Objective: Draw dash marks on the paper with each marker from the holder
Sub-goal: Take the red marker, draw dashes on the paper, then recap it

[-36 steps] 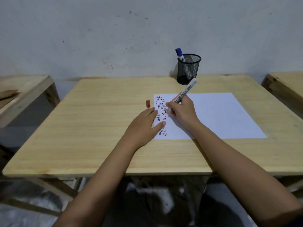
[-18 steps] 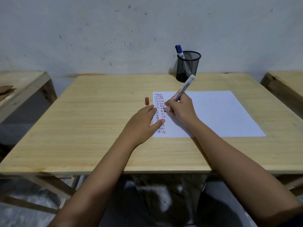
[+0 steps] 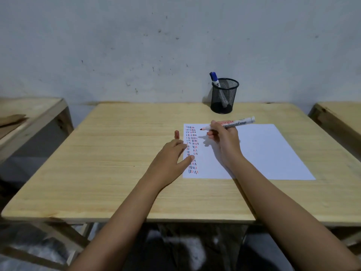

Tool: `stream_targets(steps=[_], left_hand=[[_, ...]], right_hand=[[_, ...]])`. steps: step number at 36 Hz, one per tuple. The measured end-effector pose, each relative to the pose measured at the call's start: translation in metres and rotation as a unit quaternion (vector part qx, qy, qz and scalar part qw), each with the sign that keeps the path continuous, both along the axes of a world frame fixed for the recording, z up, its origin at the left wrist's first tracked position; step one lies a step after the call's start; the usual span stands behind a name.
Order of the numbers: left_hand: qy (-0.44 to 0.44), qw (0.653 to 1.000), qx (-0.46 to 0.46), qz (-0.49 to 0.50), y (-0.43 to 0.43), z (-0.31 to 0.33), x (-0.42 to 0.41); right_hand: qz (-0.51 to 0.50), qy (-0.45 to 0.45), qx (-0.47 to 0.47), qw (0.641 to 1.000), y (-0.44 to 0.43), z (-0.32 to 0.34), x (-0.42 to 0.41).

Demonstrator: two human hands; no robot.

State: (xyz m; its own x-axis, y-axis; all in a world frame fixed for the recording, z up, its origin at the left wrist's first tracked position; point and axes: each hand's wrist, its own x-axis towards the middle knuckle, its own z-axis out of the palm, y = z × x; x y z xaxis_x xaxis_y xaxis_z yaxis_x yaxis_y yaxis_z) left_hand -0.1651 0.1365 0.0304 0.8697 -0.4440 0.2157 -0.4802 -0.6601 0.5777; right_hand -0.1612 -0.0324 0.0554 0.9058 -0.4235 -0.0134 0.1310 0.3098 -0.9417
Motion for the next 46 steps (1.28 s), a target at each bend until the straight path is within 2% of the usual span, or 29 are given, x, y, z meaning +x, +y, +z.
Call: stream_targets(steps=[3,5,12,15,17,18,20,22,26,30,46], left_hand=[[-0.009,0.995,-0.092,0.048,0.002,0.004,0.008],[-0.026,0.991,-0.114,0.072,0.001,0.009,0.015],[0.022,0.994,-0.027,0.099,-0.014,0.021,0.048],[0.013,0.994,-0.016,0.107,-0.016,0.022,0.053],[0.003,0.991,-0.074,0.108,-0.017,0.024,0.051],[0.013,0.985,-0.134,0.111,-0.019,0.026,0.048],[0.080,0.947,-0.285,0.124,-0.026,0.035,0.037],[0.151,0.892,-0.407,0.128,-0.031,0.039,0.030],[0.233,0.821,-0.514,0.090,-0.035,0.042,0.021],[0.262,0.799,-0.537,0.072,-0.038,0.043,0.015],[0.266,0.802,-0.535,0.017,-0.044,0.050,0.018]], right_hand=[[-0.002,-0.008,0.041,0.999,-0.002,0.006,-0.001],[0.004,-0.013,0.045,0.999,-0.004,0.010,-0.001],[0.010,-0.008,0.067,0.998,-0.011,0.020,0.000],[0.012,-0.011,0.078,0.997,-0.013,0.023,-0.003],[0.014,-0.009,0.079,0.997,-0.013,0.025,-0.004],[0.016,-0.008,0.079,0.997,-0.014,0.026,-0.004],[0.020,-0.010,0.082,0.996,-0.013,0.027,-0.005],[0.024,-0.018,0.089,0.996,-0.011,0.028,-0.005],[0.028,-0.034,0.098,0.994,-0.006,0.029,-0.007],[0.025,-0.045,0.096,0.994,-0.004,0.030,-0.010],[0.101,-0.081,0.048,0.990,-0.007,0.034,-0.015]])
